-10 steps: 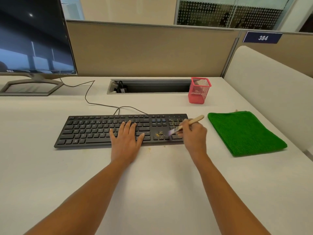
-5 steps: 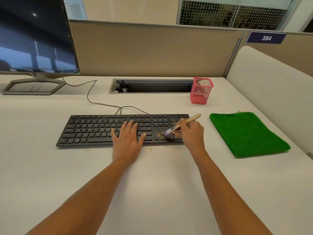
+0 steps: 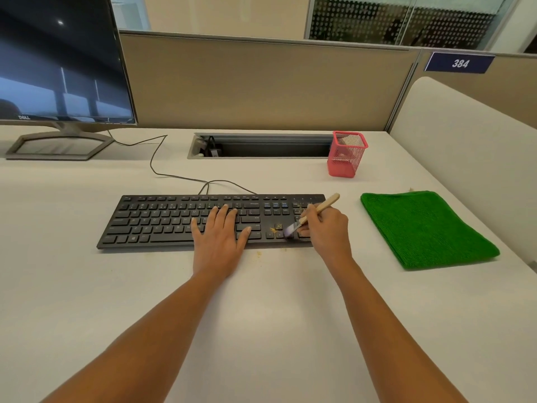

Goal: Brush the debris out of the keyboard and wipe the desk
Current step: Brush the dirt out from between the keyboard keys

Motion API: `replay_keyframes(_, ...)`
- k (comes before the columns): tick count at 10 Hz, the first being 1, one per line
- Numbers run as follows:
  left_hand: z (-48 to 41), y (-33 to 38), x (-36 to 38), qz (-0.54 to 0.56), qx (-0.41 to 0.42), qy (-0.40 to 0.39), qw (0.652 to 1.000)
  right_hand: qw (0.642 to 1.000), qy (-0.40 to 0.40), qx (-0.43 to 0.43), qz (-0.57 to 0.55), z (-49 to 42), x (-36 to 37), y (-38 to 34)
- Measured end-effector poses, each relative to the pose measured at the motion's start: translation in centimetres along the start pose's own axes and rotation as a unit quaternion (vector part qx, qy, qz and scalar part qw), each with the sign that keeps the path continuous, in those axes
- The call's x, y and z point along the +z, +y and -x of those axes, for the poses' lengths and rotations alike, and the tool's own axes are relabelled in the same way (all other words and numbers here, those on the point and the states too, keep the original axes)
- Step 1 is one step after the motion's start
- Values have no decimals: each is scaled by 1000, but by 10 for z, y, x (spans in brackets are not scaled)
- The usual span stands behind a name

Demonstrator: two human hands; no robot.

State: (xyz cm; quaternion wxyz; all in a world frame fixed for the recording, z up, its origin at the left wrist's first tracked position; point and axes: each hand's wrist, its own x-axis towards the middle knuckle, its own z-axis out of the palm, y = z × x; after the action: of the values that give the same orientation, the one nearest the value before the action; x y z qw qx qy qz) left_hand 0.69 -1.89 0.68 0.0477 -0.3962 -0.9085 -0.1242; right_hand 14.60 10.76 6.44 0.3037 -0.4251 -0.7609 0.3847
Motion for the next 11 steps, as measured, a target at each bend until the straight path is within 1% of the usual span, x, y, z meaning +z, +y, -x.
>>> replay_keyframes(1,0,0,0,3,-1,0,1000,1000,-7,-10,8,5,4,0)
replay_keyframes(2,0,0,0,-3,-2,-6,1000,999,-40,6,-17,6,6,2)
replay_keyframes(3,0,0,0,-3,-3,-6,1000,999,-40,19,-17,1,2,1)
replay_keyframes(4,0,0,0,-4,-3,-7,1000,999,-9,18,-33,-3,1,1)
replay_keyframes(5,0,0,0,-2,-2,-6,1000,1000,-1,0,-9,-1,5,1)
replay_keyframes(7,-1,0,0,0,-4,-6,1000,997,-63,-24,-32,7,13,-7)
replay_keyframes(8,0,0,0,0,-3,-7,1000,997,-26,-14,-66,4,11,-8)
replay_keyframes(9,-1,0,0,0,-2,-7,1000,998,-15,-37,-52,3,9,-9)
replay_keyframes(10,-1,0,0,-2,-2,-10,1000,996,-67,-58,-7,3,10,-9)
replay_keyframes(11,-1,0,0,0,-1,-7,1000,994,-75,-73,20,1,9,-11)
